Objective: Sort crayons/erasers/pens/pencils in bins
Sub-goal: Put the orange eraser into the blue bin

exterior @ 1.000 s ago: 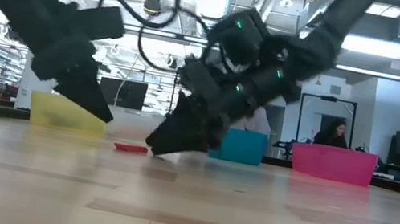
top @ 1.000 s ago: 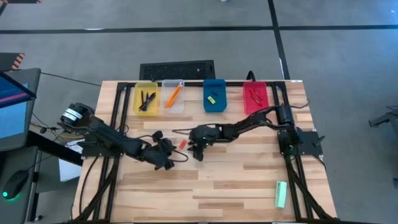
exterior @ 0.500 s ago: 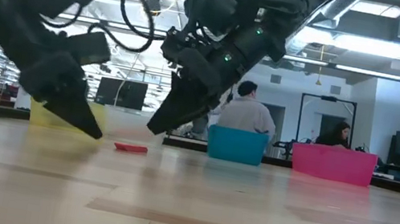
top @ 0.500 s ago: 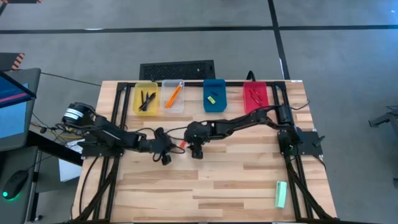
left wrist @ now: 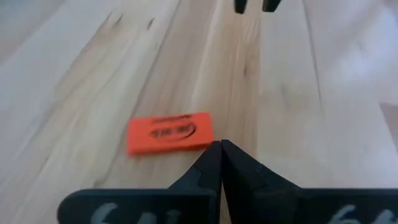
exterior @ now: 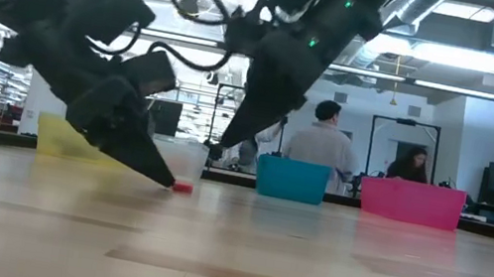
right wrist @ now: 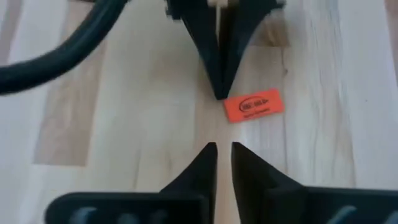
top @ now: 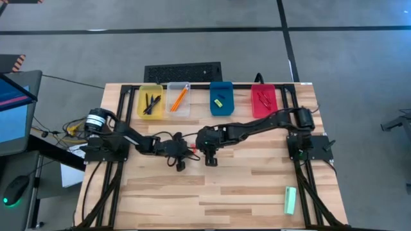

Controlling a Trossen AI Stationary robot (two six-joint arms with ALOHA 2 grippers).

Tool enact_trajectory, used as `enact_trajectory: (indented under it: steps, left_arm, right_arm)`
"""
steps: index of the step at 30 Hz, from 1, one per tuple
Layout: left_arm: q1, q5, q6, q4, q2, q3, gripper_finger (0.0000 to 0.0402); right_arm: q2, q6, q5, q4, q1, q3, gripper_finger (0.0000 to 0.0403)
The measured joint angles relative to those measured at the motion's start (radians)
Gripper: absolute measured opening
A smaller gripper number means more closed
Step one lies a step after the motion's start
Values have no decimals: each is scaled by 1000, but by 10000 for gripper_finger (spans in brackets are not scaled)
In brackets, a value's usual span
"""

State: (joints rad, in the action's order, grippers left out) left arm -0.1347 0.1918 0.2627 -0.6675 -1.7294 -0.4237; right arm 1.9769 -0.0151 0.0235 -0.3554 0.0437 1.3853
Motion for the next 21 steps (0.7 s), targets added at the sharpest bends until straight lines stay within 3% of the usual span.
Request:
enact_trajectory:
  steps: [8,12,15,18,21]
  left_arm:
    - [37,-1,-83,-184,-79,-42,0]
    - [68,-18,-84,-249,-24,21,0]
    - [83,-21,-78,-258,30,82,0]
    - [93,-11,-87,-302,91,142,0]
    - [103,27,-116,-319,150,188,0]
  right_arm:
    - [-36,-20,-7,-72,30,-35,30]
    - [-46,-92,-20,-8,36,-130,16]
    - [-48,-161,-36,147,44,-184,9]
    - [-39,-215,-124,229,56,-197,11]
    - [-38,-133,-243,259,79,-197,33]
